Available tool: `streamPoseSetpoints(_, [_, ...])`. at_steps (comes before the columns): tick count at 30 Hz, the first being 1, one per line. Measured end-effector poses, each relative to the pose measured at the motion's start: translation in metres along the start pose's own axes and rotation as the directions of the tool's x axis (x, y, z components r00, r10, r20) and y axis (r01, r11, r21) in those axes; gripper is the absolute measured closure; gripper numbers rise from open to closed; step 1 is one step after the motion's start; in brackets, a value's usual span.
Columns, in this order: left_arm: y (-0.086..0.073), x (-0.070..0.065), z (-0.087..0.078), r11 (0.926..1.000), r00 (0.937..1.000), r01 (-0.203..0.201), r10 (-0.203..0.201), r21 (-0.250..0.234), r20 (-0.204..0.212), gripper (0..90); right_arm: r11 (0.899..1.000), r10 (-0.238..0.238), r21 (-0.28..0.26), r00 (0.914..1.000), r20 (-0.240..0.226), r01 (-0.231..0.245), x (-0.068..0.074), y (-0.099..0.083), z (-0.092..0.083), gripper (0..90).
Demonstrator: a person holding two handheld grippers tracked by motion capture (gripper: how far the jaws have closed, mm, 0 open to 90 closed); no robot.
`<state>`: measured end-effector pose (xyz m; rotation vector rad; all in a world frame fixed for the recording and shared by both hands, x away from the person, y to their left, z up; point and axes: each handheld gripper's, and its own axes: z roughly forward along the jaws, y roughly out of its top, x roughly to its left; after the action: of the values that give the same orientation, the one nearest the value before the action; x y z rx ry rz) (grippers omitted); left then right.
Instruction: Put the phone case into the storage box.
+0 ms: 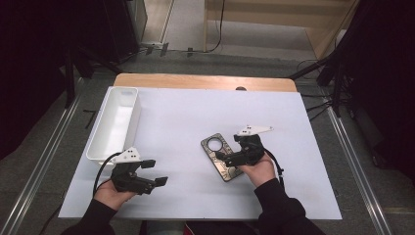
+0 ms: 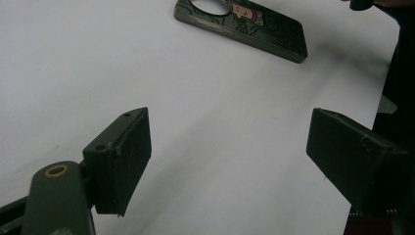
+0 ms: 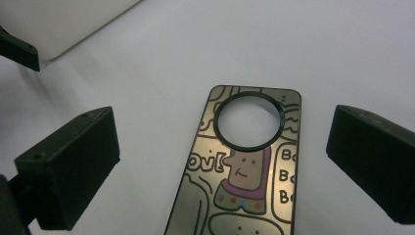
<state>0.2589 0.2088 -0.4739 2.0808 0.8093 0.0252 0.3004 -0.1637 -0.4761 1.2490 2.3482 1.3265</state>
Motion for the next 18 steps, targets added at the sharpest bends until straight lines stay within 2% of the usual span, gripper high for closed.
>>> streamPoseSetpoints(18, [0.0,0.0,0.0,1.0,1.0,-0.001,0.001,-0.001,0.0,16.6,0.999,0.005,0.04,0.9997,0.023,-0.006,0.0,-0.011,0.011,0.0])
